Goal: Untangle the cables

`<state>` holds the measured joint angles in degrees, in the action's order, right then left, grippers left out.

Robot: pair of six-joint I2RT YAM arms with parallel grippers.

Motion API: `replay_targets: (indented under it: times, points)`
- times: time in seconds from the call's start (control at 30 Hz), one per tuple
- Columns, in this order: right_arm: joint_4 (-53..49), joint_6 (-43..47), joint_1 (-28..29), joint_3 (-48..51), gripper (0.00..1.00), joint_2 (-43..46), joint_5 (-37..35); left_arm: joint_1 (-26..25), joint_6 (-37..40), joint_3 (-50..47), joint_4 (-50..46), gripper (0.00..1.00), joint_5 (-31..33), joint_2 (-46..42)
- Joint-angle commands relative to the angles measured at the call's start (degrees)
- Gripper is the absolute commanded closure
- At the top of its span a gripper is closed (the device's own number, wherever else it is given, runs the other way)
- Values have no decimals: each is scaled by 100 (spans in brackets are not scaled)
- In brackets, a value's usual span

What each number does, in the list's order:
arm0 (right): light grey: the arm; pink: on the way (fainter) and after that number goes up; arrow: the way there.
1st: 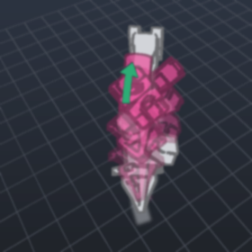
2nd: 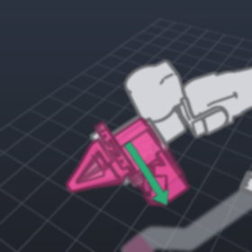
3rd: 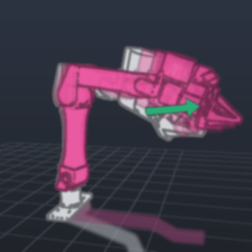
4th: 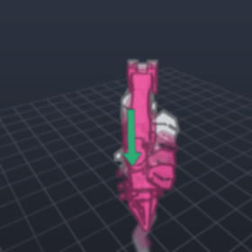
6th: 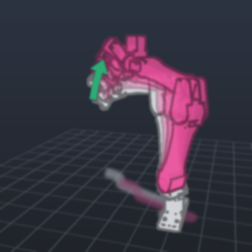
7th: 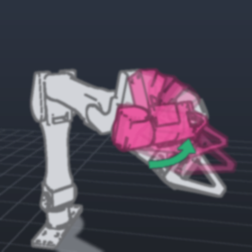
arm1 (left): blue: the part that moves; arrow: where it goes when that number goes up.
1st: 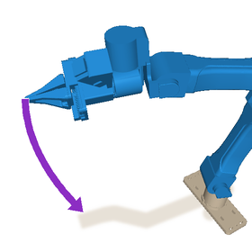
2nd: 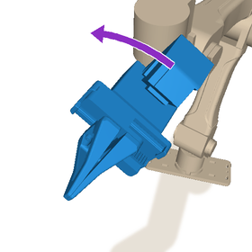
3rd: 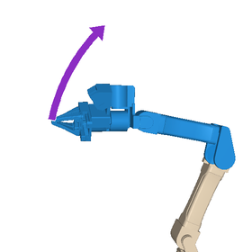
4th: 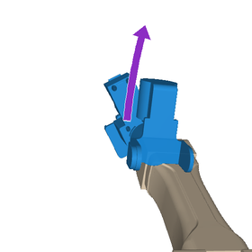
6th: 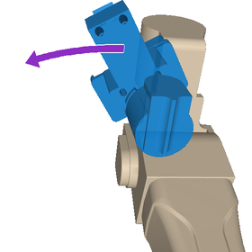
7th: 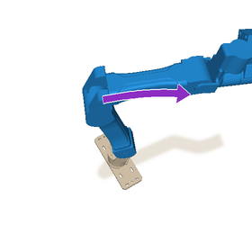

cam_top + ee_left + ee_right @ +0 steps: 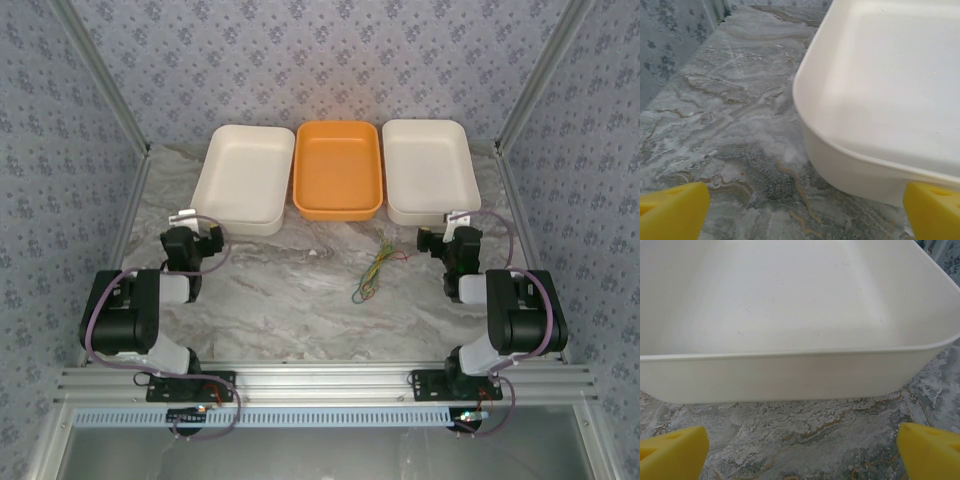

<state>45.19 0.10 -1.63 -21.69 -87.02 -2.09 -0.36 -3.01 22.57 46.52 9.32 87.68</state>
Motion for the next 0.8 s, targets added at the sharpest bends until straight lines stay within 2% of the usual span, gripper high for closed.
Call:
replay_targets:
  times: [0.0,0.07,0.13,0.2,0.27,0.33,0.37,0.43,0.5,0.57,0.6,0.63,0.7,0.73,0.77]
  points:
    - [-1,104,-30,-111,1,1,37,49,98,94,24,1,-289,13]
    - [50,42,6,-96,1,89,-224,54,97,107,15,1,-294,17]
    - [-754,-141,83,-260,1,700,-1022,-65,171,70,29,1,-74,-166]
    - [-1418,-145,170,-404,1,1368,-1299,-826,407,318,-1441,1,1200,-1338]
    - [-2644,-401,467,-886,1,2429,-1686,-1339,152,910,-2932,1,1272,-2436]
    - [-4050,-867,681,-1729,1,3200,-1521,-1994,-13,1501,-3768,1,1589,-3119]
    - [-4855,-1442,802,-2346,1,3435,-1463,-2166,-466,1966,-4532,1,1657,-3324]
    - [-6069,-2434,805,-3326,1,3517,-512,-2125,-1722,2938,-6102,1,1244,-3457]
    - [-6499,-3201,737,-3729,1,3412,978,-1995,-2930,3230,-6722,1,747,-3513]
    - [-6426,-3569,626,-3694,1,3279,2459,-1569,-3289,3214,-6622,3,-922,-3447]
    - [-6669,-3569,817,-3732,11,3222,2412,-1548,-3451,3278,-6740,10,-1461,-3297]
    - [-7281,-3563,1194,-3899,26,3178,1754,-1732,-3488,3338,-6881,17,-1675,-3163]
    - [-8367,-3809,2467,-3960,55,3143,-262,-2654,-3322,3381,-7303,24,-1268,-2831]
    - [-8574,-4101,2917,-3779,70,3137,-895,-3095,-3321,3348,-7441,26,-906,-2705]
    - [-8523,-4377,3318,-3489,75,3119,-1127,-3641,-3406,3239,-7499,27,-525,-2544]
